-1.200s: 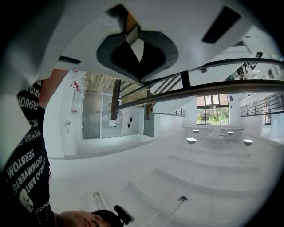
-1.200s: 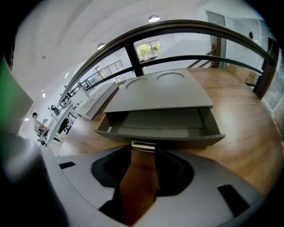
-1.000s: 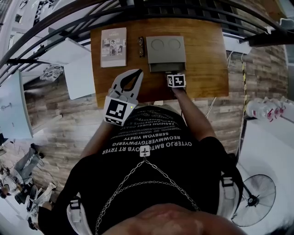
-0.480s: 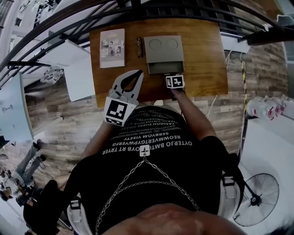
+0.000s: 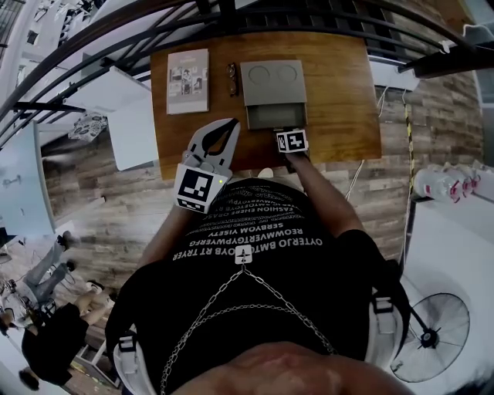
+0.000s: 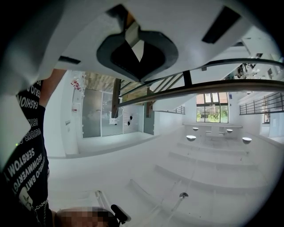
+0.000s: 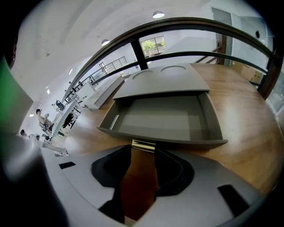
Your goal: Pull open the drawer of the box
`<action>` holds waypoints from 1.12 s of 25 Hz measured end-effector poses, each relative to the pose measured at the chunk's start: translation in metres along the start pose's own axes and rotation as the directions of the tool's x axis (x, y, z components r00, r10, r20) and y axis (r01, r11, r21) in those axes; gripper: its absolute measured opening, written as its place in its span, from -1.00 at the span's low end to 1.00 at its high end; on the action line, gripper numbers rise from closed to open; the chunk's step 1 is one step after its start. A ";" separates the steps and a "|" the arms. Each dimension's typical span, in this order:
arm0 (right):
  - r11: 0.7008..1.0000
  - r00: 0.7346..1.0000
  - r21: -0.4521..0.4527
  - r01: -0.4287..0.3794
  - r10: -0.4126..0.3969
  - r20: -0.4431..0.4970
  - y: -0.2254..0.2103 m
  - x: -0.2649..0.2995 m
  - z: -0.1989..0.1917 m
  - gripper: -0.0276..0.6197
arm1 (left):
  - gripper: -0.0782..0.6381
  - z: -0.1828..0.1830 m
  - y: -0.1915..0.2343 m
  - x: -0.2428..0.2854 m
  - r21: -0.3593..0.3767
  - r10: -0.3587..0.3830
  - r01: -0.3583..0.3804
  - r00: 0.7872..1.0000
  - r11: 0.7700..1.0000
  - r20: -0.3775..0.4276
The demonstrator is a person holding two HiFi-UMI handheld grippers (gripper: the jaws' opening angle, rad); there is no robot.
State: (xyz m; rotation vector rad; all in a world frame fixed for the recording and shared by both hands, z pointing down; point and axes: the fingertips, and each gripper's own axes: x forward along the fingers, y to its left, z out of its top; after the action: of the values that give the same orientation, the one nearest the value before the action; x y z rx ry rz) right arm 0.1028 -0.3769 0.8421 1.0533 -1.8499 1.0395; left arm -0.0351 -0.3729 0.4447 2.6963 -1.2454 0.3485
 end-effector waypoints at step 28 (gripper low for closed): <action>0.999 0.999 0.012 -0.041 0.041 0.026 0.009 -0.012 -0.025 -0.33 | -0.77 -0.019 -0.045 -0.038 0.003 0.063 -0.063 0.998 0.998 -0.019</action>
State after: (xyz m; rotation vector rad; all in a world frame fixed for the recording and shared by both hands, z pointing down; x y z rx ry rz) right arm 0.1043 -0.3483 0.8386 1.0441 -1.8947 1.0673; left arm -0.0278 -0.3117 0.4503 2.6541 -1.3283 0.3830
